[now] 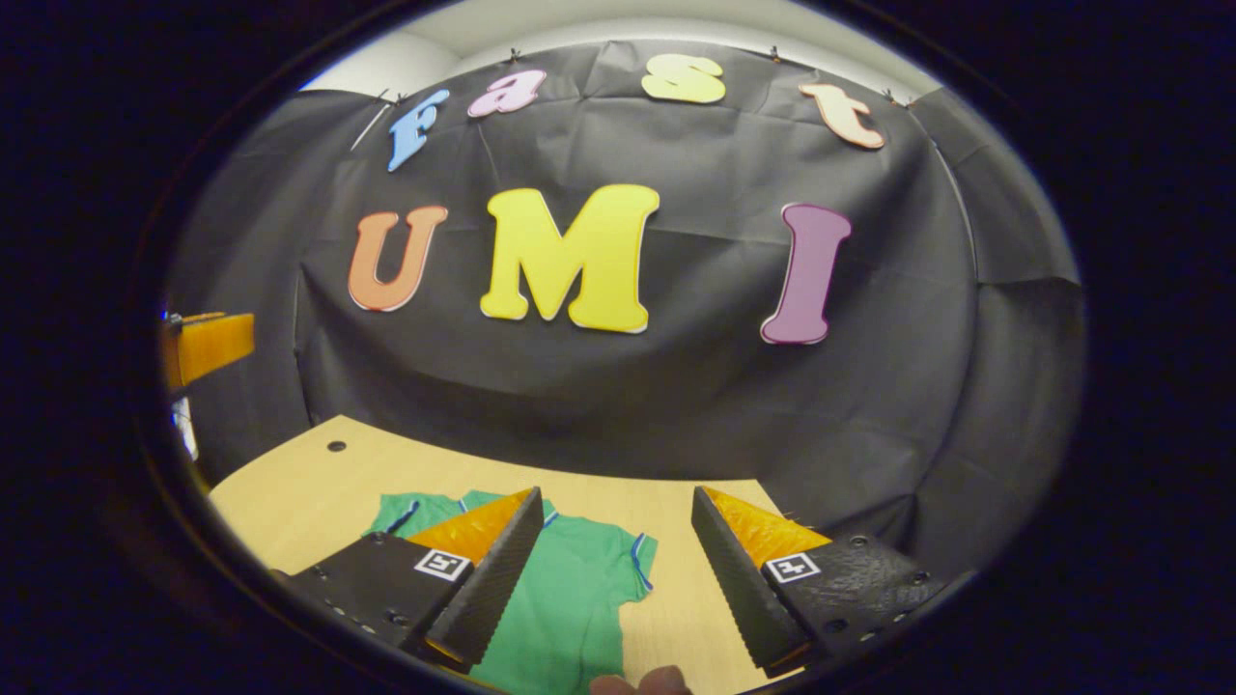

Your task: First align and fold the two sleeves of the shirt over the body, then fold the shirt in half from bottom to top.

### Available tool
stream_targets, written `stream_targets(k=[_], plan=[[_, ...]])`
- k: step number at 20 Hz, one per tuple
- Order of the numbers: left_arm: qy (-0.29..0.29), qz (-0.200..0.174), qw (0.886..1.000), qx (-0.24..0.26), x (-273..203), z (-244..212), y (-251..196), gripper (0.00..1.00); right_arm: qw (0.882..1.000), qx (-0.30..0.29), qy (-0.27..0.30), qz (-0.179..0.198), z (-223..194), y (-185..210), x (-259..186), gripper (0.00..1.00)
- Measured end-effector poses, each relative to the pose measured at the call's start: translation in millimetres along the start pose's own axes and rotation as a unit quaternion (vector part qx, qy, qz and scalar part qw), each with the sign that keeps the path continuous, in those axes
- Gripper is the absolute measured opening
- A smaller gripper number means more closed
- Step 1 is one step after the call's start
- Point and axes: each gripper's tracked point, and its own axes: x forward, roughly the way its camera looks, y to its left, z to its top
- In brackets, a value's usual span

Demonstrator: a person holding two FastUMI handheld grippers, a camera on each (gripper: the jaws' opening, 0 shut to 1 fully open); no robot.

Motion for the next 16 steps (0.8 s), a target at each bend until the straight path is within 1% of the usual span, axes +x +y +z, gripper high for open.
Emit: stream_targets(k=[3,4,9,13,16], plan=[[0.007,0.002,1.0,0.0,9,-3,-8,1.0,0.998,-0.009,0.059,0.007,-42,-13,49,0.95],[0.009,0.003,1.0,0.0,11,-5,-11,1.0,0.997,-0.011,0.082,0.01,-57,-16,64,0.96],[0.024,0.007,1.0,-0.004,25,-14,-22,1.0,0.984,0.003,0.176,0.024,-132,-29,124,0.95],[0.037,0.014,0.999,-0.003,31,-21,-25,1.0,0.974,0.008,0.226,0.03,-177,-30,162,0.95],[0.037,0.017,0.999,0.001,32,-22,-24,1.0,0.965,0.023,0.26,0.04,-203,-27,179,0.96]])
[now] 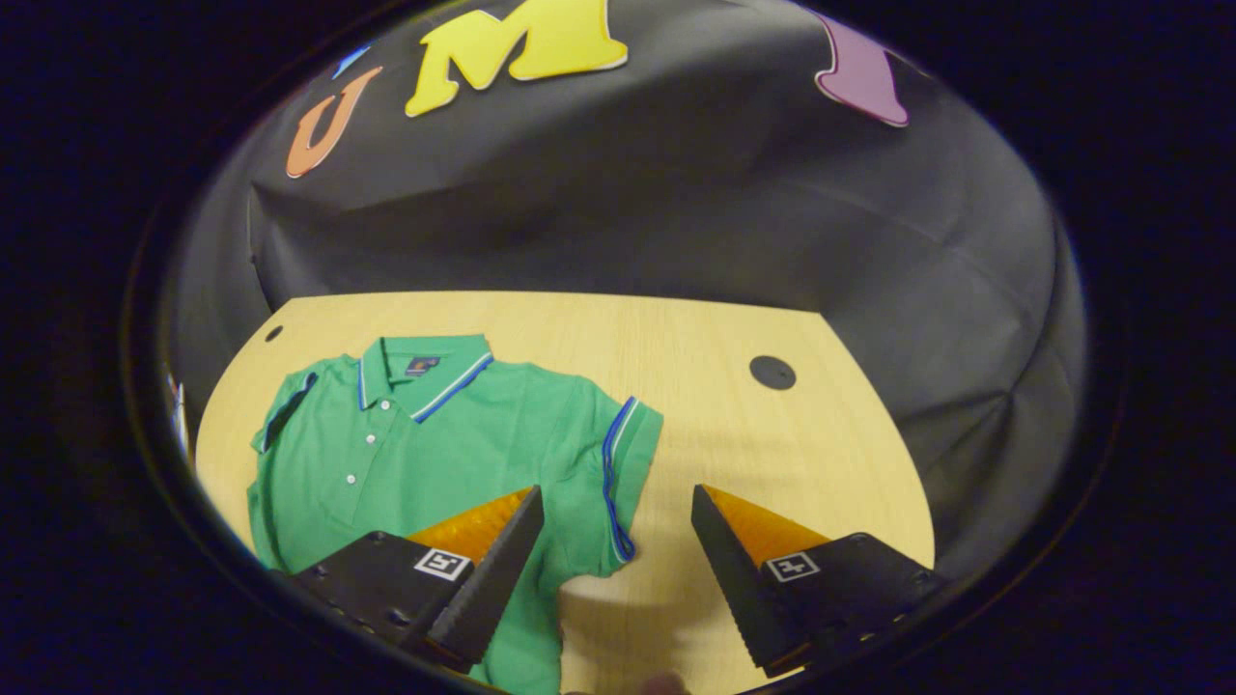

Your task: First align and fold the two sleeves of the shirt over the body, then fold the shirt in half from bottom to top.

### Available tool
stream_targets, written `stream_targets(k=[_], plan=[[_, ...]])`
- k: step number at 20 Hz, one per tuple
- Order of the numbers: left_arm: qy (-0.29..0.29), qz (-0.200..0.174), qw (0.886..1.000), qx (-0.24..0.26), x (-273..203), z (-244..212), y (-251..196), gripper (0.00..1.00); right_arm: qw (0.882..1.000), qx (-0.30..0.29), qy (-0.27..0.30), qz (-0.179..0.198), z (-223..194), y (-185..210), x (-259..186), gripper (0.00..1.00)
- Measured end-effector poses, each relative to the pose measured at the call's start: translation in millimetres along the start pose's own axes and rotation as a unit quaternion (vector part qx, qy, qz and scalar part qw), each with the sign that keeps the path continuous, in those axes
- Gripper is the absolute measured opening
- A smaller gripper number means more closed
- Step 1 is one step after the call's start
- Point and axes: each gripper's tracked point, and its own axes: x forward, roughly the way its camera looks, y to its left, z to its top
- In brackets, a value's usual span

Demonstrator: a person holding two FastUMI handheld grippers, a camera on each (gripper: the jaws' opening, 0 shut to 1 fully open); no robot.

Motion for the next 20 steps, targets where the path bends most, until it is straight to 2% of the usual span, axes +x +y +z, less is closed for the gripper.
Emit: stream_targets(k=[2,4,6,7,9,10,11,14,16,20], plan=[[0.004,0.002,1.0,0.004,3,-2,1,1.0,1.0,0.003,0.023,0.012,-9,1,10,0.89],[0.012,0.008,1.0,0.006,2,-7,3,1.0,0.999,0.013,0.042,0.021,-17,4,19,0.73],[0.019,0.009,1.0,0.005,2,-11,5,1.0,0.998,0.018,0.053,0.012,-22,0,24,0.54],[0.02,0.01,1.0,0.006,1,-11,6,1.0,0.998,0.024,0.056,0.008,-21,-2,24,0.31],[0.019,0.009,1.0,0.008,2,-11,6,1.0,0.997,0.041,0.068,0.016,-25,1,26,0.11],[0.021,0.009,1.0,0.008,3,-12,7,1.0,0.996,0.047,0.068,0.016,-28,-1,28,0.12],[0.023,0.009,1.0,0.008,3,-14,7,1.0,0.996,0.056,0.069,0.019,-25,1,29,0.0],[0.022,0.006,1.0,0.005,4,-13,7,1.0,0.997,0.052,0.053,0.016,-14,1,18,0.0],[0.02,0.006,1.0,0.002,4,-13,8,1.0,0.998,0.03,0.055,0.012,-11,0,10,0.0],[0.025,0.014,1.0,-0.011,2,-18,19,1.0,0.999,0.018,0.029,0.03,21,28,-14,0.0]])
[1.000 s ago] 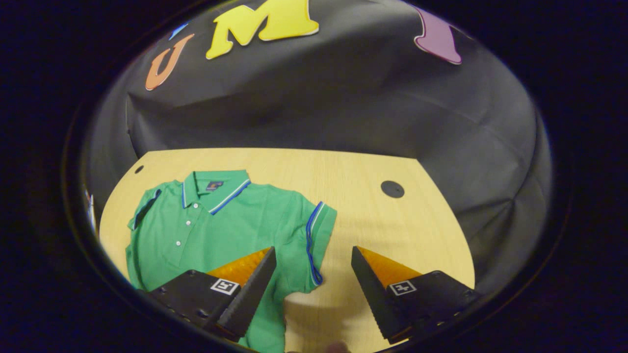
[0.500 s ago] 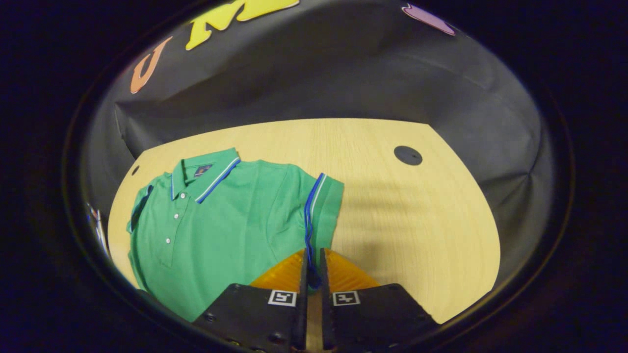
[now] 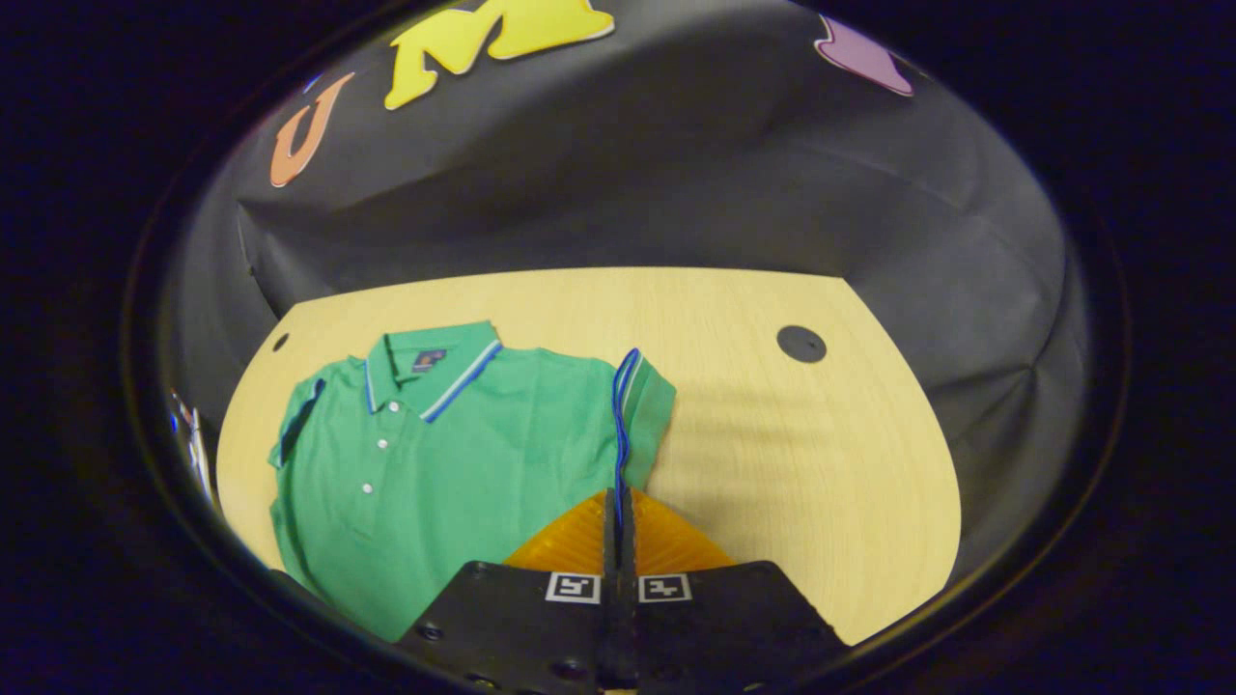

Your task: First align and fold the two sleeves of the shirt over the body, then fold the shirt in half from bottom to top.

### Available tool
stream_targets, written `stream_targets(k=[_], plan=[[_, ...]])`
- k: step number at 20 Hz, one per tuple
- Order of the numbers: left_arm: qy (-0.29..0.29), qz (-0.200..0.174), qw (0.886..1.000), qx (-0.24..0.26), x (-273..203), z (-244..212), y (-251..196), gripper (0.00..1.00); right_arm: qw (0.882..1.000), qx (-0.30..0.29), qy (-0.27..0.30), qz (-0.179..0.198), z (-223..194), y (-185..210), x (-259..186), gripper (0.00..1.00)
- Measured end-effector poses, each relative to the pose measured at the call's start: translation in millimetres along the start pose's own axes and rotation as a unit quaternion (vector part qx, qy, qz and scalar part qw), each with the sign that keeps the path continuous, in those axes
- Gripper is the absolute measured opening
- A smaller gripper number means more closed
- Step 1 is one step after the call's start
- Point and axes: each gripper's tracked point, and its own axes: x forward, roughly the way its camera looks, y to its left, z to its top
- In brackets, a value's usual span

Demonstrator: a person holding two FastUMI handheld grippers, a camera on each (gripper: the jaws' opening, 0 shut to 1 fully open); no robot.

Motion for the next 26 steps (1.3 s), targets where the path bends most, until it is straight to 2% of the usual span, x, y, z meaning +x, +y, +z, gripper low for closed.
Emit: stream_targets(k=[5,9,10,13,14,15,16,17,18,19,21,25,26], plan=[[0.009,0.023,1.0,-0.014,-8,-5,24,1.0,0.999,-0.014,-0.026,0.023,34,61,-12,0.0],[0.005,0.047,0.999,-0.004,-20,-2,50,1.0,1.0,-0.015,-0.009,0.025,27,105,7,0.0],[0.004,0.054,0.999,-0.002,-22,-1,57,1.0,0.999,-0.004,-0.009,0.04,28,119,7,0.02],[0.005,0.063,0.998,-0.002,-27,-1,69,1.0,0.998,0.003,-0.023,0.065,33,139,3,0.21],[0.007,0.064,0.998,-0.002,-26,-2,70,1.0,0.997,0.001,-0.029,0.065,35,141,-5,0.31],[0.01,0.063,0.998,-0.001,-24,-5,71,1.0,0.997,-0.001,-0.036,0.064,38,140,-11,0.45],[0.013,0.059,0.998,0.001,-22,-7,71,1.0,0.997,-0.002,-0.044,0.061,40,138,-20,0.51],[0.014,0.053,0.998,0.003,-19,-10,68,1.0,0.997,-0.005,-0.053,0.057,43,135,-29,0.7],[0.019,0.044,0.999,0.005,-14,-14,66,1.0,0.997,-0.01,-0.062,0.052,44,132,-39,0.76],[0.031,0.032,0.999,0.006,-9,-22,62,1.0,0.996,-0.015,-0.071,0.044,47,127,-50,0.88],[0.06,0.002,0.998,0.002,3,-42,51,1.0,0.995,-0.022,-0.087,0.039,49,121,-77,0.96],[0.131,-0.024,0.991,0.0,34,-88,42,1.0,0.993,-0.027,-0.112,0.028,49,106,-127,0.96],[0.152,-0.03,0.988,0.005,45,-100,42,1.0,0.993,-0.029,-0.116,0.024,46,102,-137,0.92]])
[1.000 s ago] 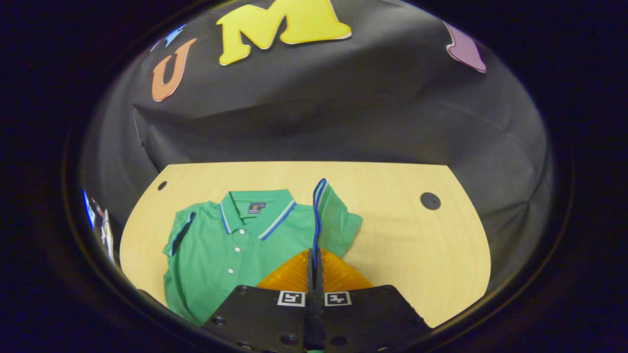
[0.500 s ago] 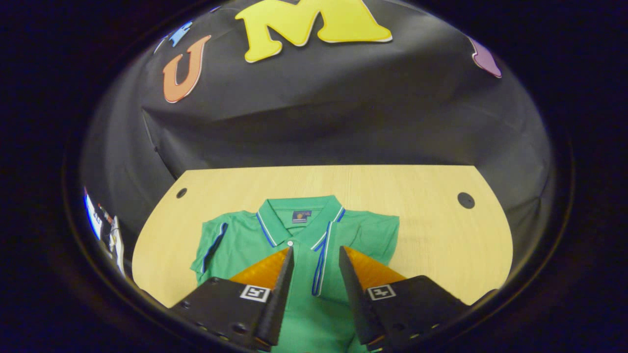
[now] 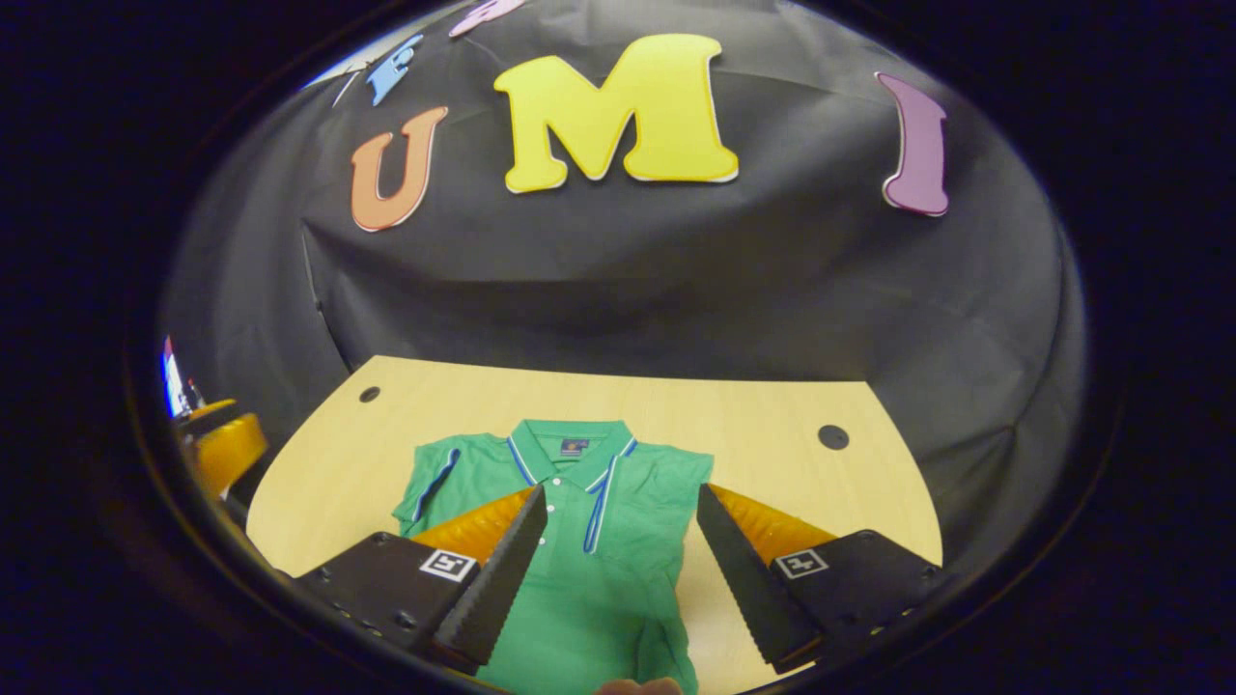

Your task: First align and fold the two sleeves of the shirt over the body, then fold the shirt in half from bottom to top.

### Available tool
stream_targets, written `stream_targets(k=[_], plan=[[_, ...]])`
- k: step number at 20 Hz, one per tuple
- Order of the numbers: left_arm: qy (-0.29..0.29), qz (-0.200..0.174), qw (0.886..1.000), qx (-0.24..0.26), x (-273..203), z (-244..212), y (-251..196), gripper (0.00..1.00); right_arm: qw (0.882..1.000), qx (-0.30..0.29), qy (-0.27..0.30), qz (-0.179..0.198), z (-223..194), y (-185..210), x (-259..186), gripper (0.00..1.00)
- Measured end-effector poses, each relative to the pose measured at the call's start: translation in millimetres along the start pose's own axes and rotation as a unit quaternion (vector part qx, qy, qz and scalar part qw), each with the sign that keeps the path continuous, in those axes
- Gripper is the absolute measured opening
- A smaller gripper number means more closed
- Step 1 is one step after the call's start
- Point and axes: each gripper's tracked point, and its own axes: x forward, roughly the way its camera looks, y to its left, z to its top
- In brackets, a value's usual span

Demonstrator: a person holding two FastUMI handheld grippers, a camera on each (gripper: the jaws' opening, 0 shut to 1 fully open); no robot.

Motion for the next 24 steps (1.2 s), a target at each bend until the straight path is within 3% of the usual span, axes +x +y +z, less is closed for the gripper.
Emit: stream_targets(k=[1,5,12,14,15,16,19,21,23,24], plan=[[0.02,-0.003,1.0,0.009,13,-9,2,1.0,1.0,-0.002,-0.002,-0.004,0,-4,-9,0.96],[0.097,-0.015,0.995,0.029,64,-51,3,1.0,1.0,-0.013,0.003,-0.021,-6,-18,-33,0.96],[0.22,-0.025,0.974,0.04,130,-132,15,1.0,0.999,-0.002,0.028,-0.045,-29,-37,-43,0.96],[0.237,-0.021,0.97,0.045,142,-147,20,1.0,0.998,0.0,0.034,-0.047,-34,-37,-43,0.92],[0.243,-0.019,0.969,0.046,146,-152,21,1.0,0.998,0.0,0.037,-0.049,-35,-38,-41,0.96],[0.245,-0.019,0.968,0.046,151,-157,22,1.0,0.998,-0.005,0.039,-0.052,-41,-39,-41,0.92],[0.256,-0.019,0.966,0.046,157,-166,25,1.0,0.997,-0.011,0.057,-0.047,-54,-32,-37,0.96],[0.246,-0.023,0.968,0.047,162,-164,25,1.0,0.997,-0.012,0.064,-0.042,-58,-28,-35,0.93],[0.246,-0.027,0.968,0.042,160,-163,28,0.94,0.997,-0.011,0.067,-0.038,-59,-23,-33,0.96],[0.247,-0.026,0.968,0.037,159,-164,31,0.86,0.997,-0.01,0.066,-0.036,-59,-23,-31,0.96]])
